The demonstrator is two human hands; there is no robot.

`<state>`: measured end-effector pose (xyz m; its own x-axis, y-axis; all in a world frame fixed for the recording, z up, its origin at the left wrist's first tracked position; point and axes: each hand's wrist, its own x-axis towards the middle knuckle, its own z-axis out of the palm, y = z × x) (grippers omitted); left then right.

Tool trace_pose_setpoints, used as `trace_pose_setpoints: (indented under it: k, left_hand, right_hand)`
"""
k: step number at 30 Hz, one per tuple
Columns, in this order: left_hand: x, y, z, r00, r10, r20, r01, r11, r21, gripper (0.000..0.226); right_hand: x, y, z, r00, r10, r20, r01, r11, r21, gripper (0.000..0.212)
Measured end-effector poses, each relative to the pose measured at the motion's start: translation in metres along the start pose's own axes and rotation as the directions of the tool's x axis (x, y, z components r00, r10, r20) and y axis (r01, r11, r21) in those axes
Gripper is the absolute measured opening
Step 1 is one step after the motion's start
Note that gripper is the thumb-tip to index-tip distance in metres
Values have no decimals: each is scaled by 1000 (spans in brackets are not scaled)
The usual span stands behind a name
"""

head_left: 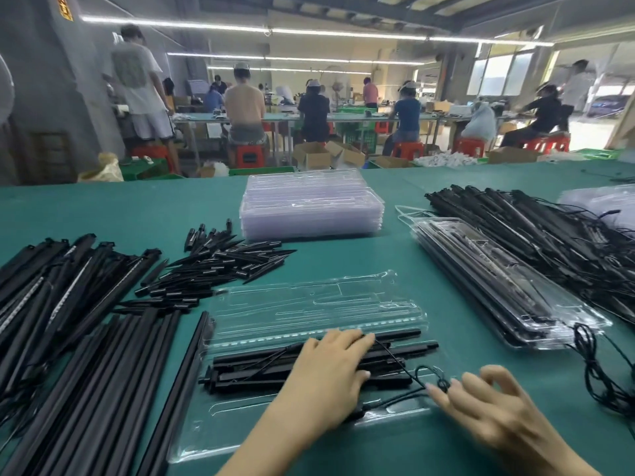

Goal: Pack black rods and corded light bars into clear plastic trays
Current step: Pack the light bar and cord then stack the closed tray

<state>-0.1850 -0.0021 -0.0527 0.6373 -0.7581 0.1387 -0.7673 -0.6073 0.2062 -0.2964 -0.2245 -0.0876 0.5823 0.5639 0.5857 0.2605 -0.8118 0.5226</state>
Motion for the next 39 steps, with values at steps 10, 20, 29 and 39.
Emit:
trace_pose_setpoints:
  k: [10, 20, 29, 39]
  left_hand:
    - [24, 39, 22, 995, 74, 62, -60, 979, -193, 47]
    - [30, 36, 18, 982, 166, -94, -184, 954, -236, 32]
    - [39, 37, 12, 964, 7, -266, -151, 837, -526, 15]
    - [48, 52, 24, 975, 129, -181, -205, 836, -510, 49]
  right_hand:
    - [20, -5, 0, 995, -95, -23, 96, 992, 78, 23]
    - [9, 0, -2, 887, 449, 105, -454, 811, 369, 18]
    - [16, 10, -18, 708, 609, 359, -574, 199, 795, 41]
    - [33, 0, -4, 522, 716, 464, -497, -187, 847, 25]
